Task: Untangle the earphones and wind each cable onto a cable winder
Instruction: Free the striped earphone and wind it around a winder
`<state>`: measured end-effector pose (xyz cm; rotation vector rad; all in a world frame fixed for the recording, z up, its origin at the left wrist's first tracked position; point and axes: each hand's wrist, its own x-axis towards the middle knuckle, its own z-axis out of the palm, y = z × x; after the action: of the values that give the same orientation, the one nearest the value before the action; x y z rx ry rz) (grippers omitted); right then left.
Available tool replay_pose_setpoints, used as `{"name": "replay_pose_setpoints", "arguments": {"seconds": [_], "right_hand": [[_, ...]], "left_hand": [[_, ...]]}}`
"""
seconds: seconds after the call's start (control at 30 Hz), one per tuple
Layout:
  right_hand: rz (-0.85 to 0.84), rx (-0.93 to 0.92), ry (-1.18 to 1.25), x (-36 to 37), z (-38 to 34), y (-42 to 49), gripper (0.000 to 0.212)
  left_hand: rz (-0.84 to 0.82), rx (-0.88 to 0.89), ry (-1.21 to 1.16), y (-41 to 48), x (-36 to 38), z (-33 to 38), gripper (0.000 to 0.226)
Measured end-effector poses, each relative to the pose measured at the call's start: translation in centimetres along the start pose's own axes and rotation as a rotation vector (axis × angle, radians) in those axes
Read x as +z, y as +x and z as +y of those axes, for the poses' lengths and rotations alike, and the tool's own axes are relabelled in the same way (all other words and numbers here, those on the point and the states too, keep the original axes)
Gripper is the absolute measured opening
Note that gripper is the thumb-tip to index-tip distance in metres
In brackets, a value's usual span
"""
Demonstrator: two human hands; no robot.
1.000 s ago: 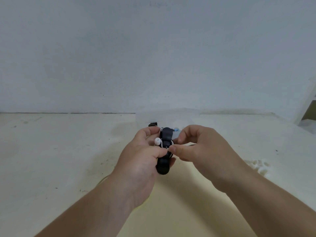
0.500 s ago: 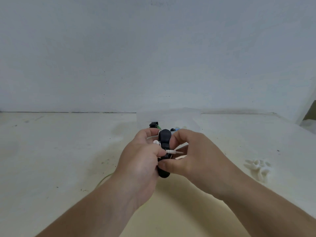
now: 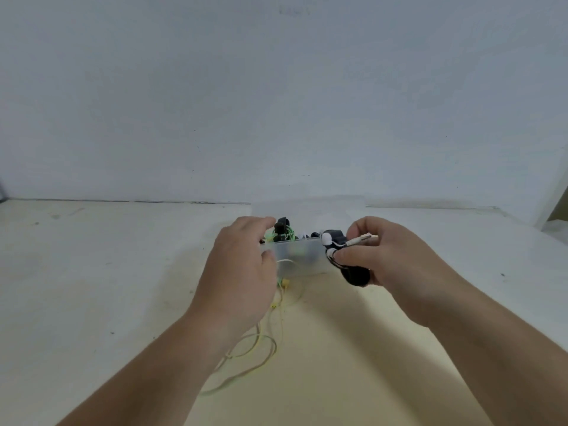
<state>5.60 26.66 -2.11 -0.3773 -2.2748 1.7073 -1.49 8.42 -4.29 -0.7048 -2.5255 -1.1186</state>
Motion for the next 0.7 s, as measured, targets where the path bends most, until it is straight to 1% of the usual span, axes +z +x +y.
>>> {"name": "replay_pose_setpoints", "arguments": {"seconds": [0.07,0.17,0.33,0.43,0.57,0.6,0.63,0.7], "right_hand": [[0.019,-0.009,-0.003,-0.3,0.0,0.3,0.022],[0.05,-0.043,0.0,-0.1,-1.0,0.8,0.02],[0.101,-0.075,-0.081,0.7,-2.6,2.9,0.022],[0.116,-0.072,-0.146,1.7,-2.7,4.8,0.017],[0.153,-0.134,-0.348,3.3,-2.3,7.2,0.007],[0.148,-0.154,-0.402,3.8,-2.3,7.5,0.009],[0.136,-0.169,-0.464,4.2,-2.1,7.6,0.014],[0.118,-0.187,-0.643,5.0,-1.7,7.8,0.022]], "left_hand": [[-0.017,0.027,-0.012,0.1,0.2,-0.4,0.054],[-0.086,0.003,-0.068,0.2,0.3,-0.8,0.069],[-0.096,-0.022,-0.141,0.7,0.5,-2.0,0.079],[-0.131,-0.071,-0.229,1.0,0.6,-2.3,0.088],[-0.124,-0.089,-0.299,1.2,0.5,-2.5,0.096],[-0.122,-0.09,-0.307,1.2,0.4,-2.6,0.096],[-0.121,-0.089,-0.309,1.2,0.4,-2.6,0.095],[-0.12,-0.085,-0.306,1.1,0.5,-2.6,0.095]]}}
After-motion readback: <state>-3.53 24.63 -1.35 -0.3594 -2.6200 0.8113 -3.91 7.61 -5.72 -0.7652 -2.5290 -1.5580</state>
